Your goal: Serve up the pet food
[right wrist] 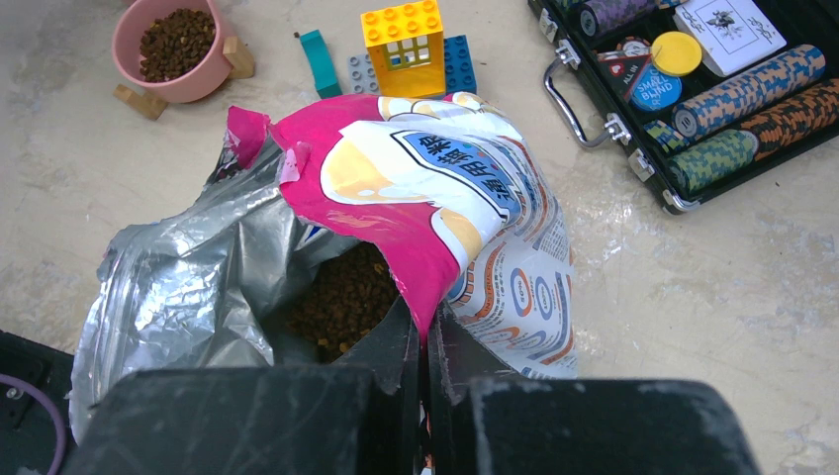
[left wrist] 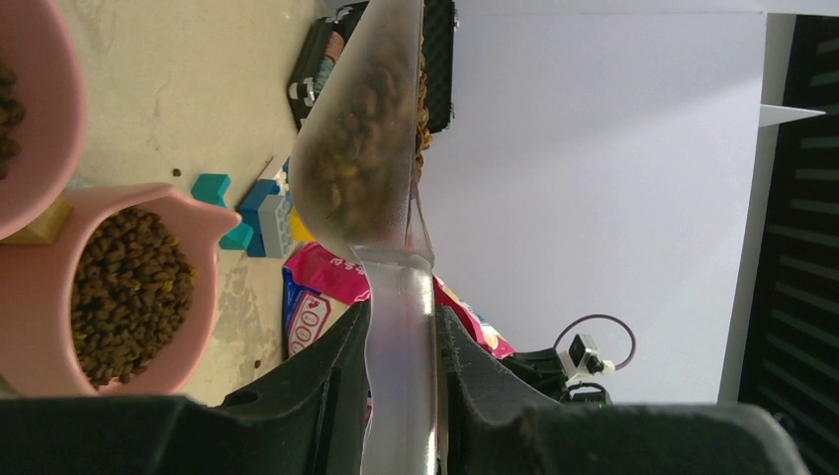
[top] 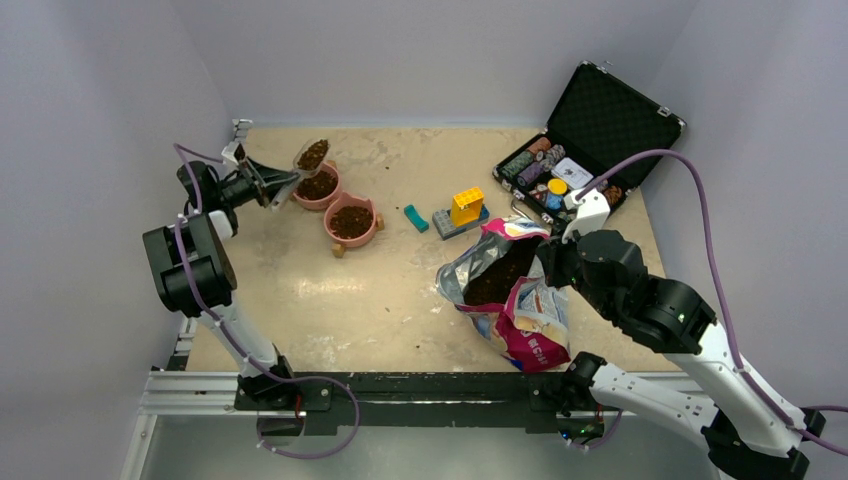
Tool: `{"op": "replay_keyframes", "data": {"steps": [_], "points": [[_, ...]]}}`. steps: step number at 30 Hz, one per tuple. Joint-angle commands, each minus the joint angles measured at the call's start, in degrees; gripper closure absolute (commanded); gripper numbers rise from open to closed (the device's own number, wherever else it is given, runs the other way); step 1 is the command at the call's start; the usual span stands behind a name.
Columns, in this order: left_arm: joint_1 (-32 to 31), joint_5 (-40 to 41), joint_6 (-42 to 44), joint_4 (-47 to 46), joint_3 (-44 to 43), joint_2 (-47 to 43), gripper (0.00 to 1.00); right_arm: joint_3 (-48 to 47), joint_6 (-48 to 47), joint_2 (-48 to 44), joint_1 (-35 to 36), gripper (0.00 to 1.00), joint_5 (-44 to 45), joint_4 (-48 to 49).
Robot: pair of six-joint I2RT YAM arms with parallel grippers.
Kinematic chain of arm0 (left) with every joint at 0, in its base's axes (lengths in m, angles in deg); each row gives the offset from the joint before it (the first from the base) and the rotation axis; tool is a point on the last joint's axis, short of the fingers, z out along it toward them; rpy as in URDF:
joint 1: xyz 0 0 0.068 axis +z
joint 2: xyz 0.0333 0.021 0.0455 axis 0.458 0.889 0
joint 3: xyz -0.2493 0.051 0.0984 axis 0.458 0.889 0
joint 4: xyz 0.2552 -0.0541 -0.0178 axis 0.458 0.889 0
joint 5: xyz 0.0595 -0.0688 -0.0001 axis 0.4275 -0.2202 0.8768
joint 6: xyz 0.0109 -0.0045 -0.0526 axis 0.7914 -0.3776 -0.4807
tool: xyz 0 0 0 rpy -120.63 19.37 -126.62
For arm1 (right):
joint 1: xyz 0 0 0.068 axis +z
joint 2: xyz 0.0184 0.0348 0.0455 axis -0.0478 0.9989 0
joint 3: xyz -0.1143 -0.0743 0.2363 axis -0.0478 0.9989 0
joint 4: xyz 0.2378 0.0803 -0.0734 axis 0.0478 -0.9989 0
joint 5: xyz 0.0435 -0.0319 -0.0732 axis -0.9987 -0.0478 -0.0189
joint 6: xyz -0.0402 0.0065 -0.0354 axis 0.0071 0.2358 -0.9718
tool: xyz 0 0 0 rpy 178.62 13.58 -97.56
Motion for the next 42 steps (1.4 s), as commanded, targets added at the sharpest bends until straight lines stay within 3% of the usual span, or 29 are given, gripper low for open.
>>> {"op": "replay_keyframes", "data": {"steps": [1,4,8,22,28,42], "points": [[1.9,0.4,7.1,4.4,1.7,-0.4,1.0,-0.5,0.3,-0.6,0.1,1.0,-0.1,0.1],[2.6,1.3,15.6,15.3,1.2,-1.1,1.0,-0.4,0.5,-0.6,0.1,1.0,-0.3,0.1],[3.2,1.7,20.8,21.1,1.6,-1.2,1.0,-0.7,0.4,-0.4,0.1,1.0,0.0,0.3],[5.1,5.0,25.5,28.9,1.7,0.1,1.0,-0.9,0.8,-0.4,0.1,1.0,0.1,0.0],[5.1,7.9,32.8,44.0,-2.5,0.0,1.0,-0.9,1.0,-0.5,0.1,1.0,0.1,-0.1],[5.0,13.0,36.0,58.4,-8.7,-0.6,1.0,-0.8,0.8,-0.3,0.1,1.0,0.0,0.4]]}}
